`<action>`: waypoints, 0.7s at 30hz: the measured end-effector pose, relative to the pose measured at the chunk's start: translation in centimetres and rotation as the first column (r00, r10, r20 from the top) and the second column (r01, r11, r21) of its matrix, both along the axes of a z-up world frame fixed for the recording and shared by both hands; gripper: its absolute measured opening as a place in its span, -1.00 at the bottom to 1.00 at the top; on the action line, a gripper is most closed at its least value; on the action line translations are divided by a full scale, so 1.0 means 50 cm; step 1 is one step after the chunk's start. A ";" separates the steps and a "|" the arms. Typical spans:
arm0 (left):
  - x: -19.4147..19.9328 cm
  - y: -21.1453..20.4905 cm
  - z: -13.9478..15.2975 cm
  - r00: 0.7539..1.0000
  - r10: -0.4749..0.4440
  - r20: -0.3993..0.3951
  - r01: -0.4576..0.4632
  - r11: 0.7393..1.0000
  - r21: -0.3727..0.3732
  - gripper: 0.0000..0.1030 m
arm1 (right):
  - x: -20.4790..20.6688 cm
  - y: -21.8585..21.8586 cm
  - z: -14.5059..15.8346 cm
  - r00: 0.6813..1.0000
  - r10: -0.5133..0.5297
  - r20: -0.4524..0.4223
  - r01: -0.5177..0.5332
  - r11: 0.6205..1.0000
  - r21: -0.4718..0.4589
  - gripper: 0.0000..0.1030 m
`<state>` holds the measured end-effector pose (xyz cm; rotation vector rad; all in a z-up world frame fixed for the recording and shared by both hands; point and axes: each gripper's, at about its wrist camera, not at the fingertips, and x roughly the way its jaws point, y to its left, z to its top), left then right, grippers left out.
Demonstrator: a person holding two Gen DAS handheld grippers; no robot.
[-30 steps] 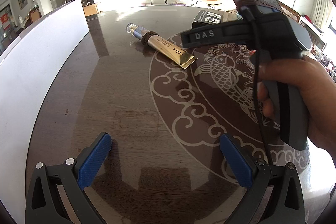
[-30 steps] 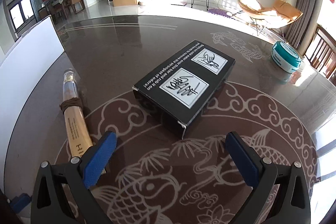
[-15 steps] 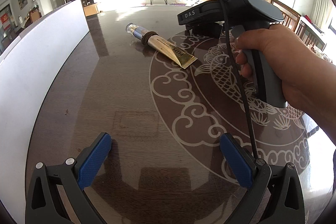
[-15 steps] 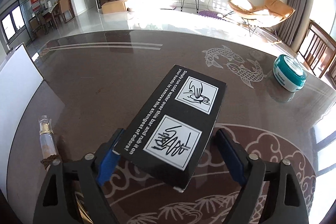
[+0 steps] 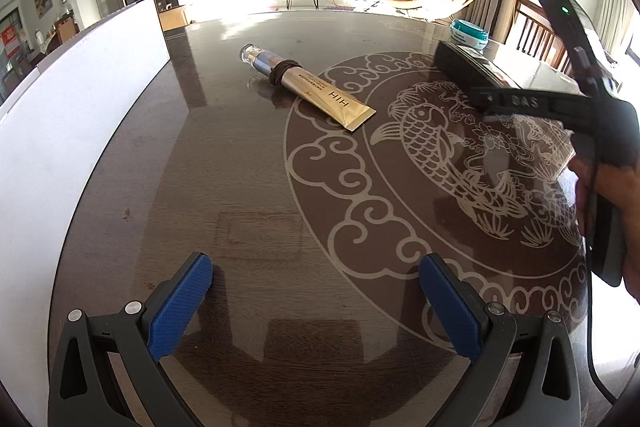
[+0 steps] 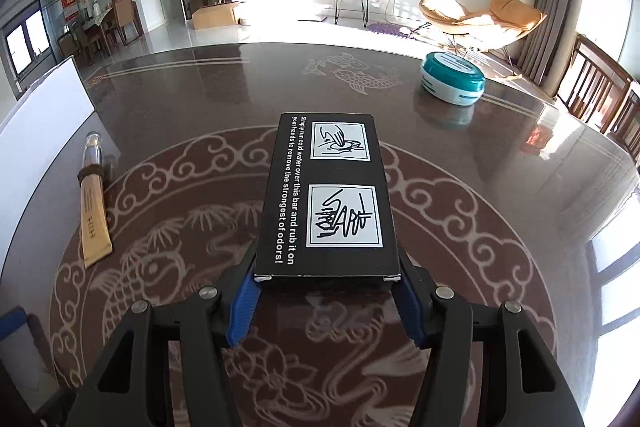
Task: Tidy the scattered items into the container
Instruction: 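Lift the black box with the right gripper and hold it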
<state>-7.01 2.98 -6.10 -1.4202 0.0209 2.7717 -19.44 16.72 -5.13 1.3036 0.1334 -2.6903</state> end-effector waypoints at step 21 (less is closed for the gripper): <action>0.000 0.000 0.000 1.000 0.000 0.000 0.000 1.000 0.000 1.00 | 0.080 0.056 -0.009 0.998 -0.042 0.046 0.042 0.999 -0.003 0.97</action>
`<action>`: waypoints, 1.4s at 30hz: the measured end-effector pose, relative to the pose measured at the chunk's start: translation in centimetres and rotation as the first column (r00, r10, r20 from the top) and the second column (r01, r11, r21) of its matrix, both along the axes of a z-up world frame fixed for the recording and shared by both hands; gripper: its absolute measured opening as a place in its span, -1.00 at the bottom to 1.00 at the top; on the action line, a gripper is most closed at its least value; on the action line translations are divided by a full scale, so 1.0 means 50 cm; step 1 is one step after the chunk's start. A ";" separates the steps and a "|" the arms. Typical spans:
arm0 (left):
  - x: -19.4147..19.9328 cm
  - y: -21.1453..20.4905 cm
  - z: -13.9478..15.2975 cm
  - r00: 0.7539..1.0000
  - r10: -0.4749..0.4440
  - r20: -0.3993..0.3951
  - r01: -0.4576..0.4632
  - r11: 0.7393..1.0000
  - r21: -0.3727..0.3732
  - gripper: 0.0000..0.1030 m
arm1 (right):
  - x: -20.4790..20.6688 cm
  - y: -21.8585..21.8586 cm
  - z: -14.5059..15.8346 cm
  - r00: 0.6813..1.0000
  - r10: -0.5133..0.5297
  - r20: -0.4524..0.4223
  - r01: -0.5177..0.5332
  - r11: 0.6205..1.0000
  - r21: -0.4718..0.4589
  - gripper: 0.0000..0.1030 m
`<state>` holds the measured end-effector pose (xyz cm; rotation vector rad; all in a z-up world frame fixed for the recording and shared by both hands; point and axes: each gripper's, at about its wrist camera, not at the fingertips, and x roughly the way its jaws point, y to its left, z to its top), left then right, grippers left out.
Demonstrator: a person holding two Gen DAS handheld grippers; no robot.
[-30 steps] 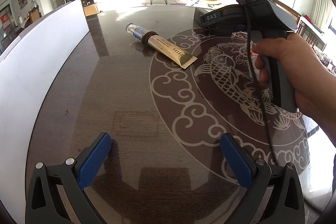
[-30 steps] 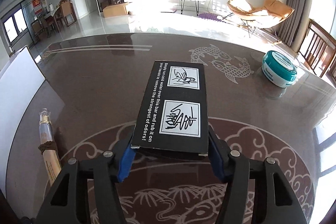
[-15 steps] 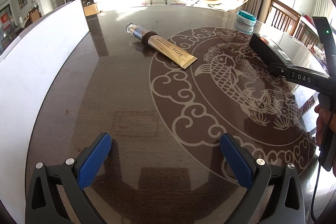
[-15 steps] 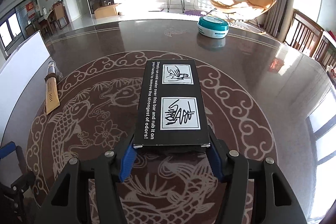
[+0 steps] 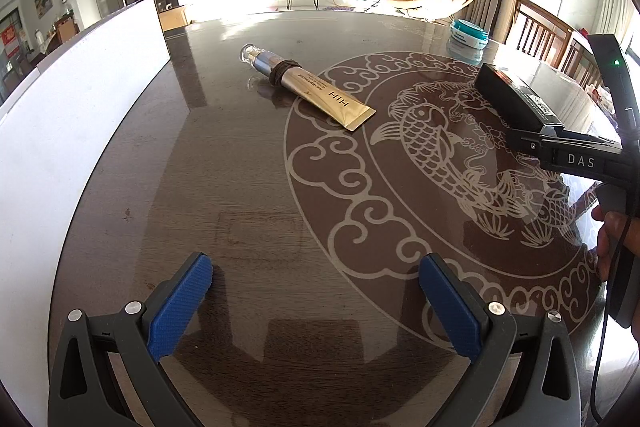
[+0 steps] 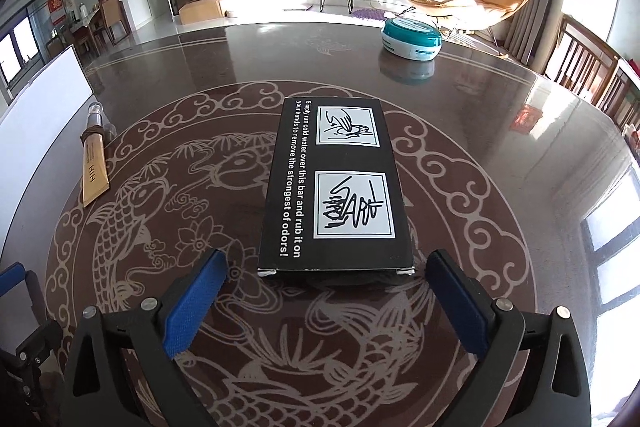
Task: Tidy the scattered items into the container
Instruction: 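Lift the black box with the right gripper and hold it, then move the left gripper over the gold HIH tube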
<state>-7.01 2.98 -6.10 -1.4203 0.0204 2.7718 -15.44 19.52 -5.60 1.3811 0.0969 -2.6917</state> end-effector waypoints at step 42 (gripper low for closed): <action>-0.323 -0.056 0.014 0.960 0.235 0.152 -0.239 0.971 0.007 1.00 | 0.000 -0.004 0.000 1.000 0.002 0.001 -0.002 1.000 0.002 1.00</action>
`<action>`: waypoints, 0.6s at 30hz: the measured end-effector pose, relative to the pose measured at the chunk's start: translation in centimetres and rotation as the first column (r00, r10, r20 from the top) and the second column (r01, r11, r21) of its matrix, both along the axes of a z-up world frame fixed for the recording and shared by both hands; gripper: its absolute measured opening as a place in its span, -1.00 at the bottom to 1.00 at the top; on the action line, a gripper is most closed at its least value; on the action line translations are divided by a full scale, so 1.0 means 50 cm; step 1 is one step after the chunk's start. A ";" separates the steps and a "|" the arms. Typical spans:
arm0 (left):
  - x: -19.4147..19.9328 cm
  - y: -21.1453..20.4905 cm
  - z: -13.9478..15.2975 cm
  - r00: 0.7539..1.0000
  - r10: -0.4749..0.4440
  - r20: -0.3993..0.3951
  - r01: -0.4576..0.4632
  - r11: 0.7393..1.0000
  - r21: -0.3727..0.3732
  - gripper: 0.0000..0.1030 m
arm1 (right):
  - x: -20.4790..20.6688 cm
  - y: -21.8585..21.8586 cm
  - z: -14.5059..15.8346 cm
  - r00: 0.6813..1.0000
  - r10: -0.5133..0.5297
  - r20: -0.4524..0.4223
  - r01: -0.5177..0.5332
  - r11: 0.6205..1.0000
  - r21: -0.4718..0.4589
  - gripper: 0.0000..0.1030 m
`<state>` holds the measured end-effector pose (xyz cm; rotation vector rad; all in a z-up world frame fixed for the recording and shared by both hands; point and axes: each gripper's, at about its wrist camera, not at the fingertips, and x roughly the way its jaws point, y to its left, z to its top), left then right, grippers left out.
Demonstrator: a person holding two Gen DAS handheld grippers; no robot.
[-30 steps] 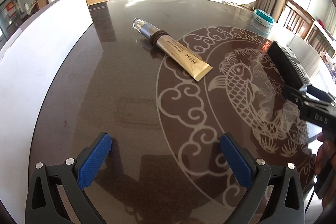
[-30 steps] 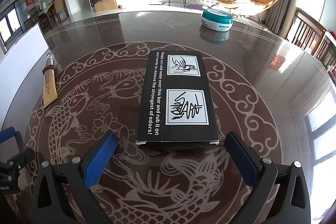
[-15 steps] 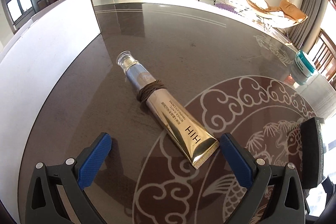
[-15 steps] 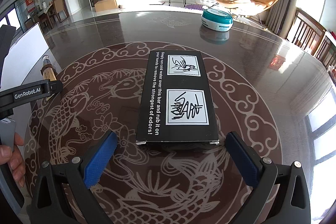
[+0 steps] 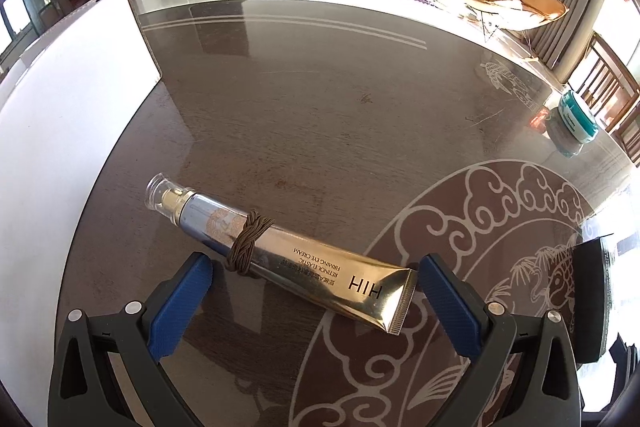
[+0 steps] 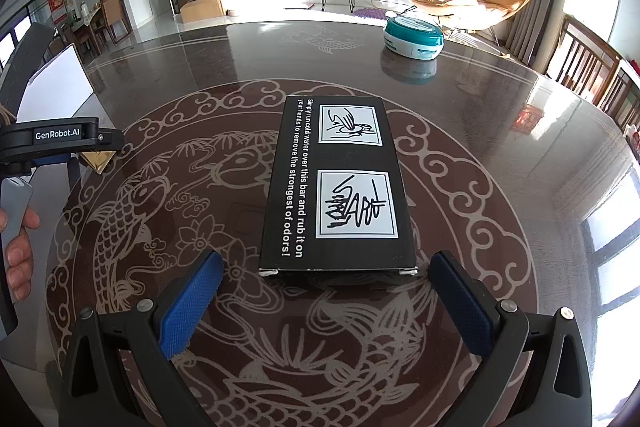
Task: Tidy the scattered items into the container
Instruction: 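Move the left gripper over the gold HIH tube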
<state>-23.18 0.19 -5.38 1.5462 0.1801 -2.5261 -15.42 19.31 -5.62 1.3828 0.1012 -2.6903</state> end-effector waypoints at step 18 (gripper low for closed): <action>-0.019 -0.064 0.000 0.994 0.106 -0.029 -0.107 0.994 -0.023 1.00 | 0.000 0.000 0.000 1.000 0.000 0.000 0.000 1.000 0.000 1.00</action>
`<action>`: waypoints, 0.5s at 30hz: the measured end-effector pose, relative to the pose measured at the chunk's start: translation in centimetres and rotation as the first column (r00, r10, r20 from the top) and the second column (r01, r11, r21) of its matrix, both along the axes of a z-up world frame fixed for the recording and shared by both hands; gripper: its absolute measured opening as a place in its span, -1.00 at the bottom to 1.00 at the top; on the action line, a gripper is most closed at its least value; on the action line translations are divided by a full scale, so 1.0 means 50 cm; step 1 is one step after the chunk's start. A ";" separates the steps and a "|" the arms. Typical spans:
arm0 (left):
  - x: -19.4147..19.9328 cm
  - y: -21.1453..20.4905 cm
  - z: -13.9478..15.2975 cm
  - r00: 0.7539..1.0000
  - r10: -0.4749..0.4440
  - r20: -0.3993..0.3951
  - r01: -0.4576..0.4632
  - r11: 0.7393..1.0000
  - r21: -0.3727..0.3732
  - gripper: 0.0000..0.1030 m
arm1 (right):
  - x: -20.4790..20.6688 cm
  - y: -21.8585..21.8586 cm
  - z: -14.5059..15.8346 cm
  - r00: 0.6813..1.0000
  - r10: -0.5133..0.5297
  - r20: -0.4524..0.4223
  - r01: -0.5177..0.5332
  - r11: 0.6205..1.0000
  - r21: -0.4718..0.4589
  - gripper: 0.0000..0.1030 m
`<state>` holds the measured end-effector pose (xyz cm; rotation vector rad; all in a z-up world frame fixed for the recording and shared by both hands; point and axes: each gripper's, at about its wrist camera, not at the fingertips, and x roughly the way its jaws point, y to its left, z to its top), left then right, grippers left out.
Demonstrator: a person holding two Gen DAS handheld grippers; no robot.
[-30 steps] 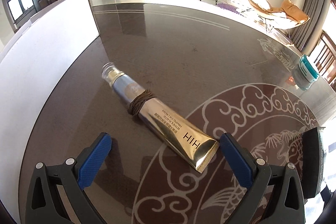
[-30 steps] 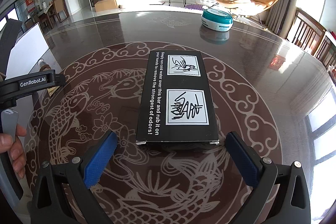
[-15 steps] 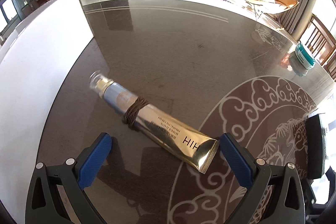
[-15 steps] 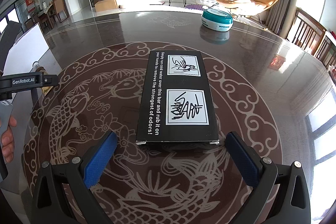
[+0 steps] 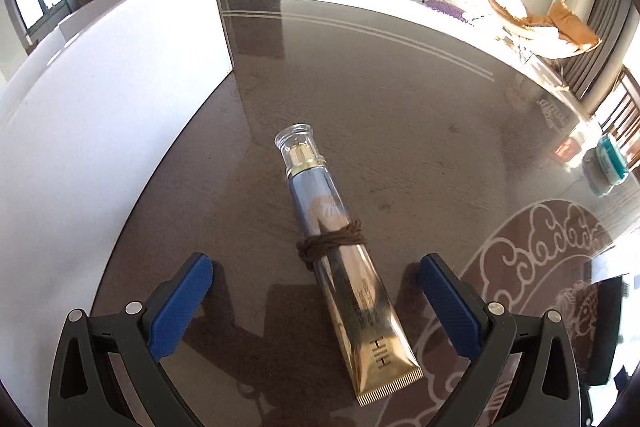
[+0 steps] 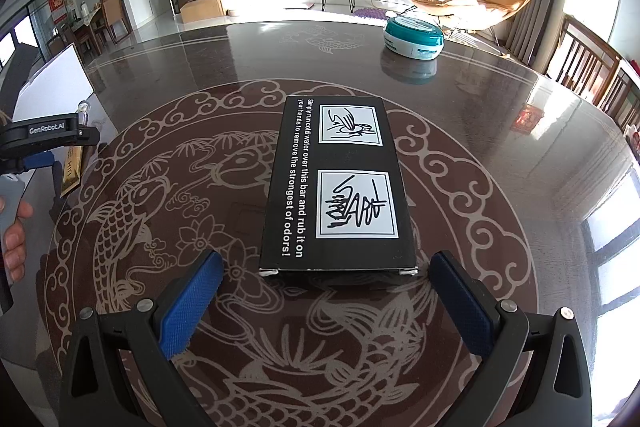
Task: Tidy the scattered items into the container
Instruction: 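Move the left gripper over the gold HIH tube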
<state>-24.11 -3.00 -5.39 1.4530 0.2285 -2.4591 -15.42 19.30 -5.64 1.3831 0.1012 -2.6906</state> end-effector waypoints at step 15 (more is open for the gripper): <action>0.242 0.063 0.012 0.886 -0.439 -0.149 0.437 0.898 -0.043 -0.39 | -0.001 0.000 0.000 1.000 0.000 0.000 0.000 1.000 0.000 1.00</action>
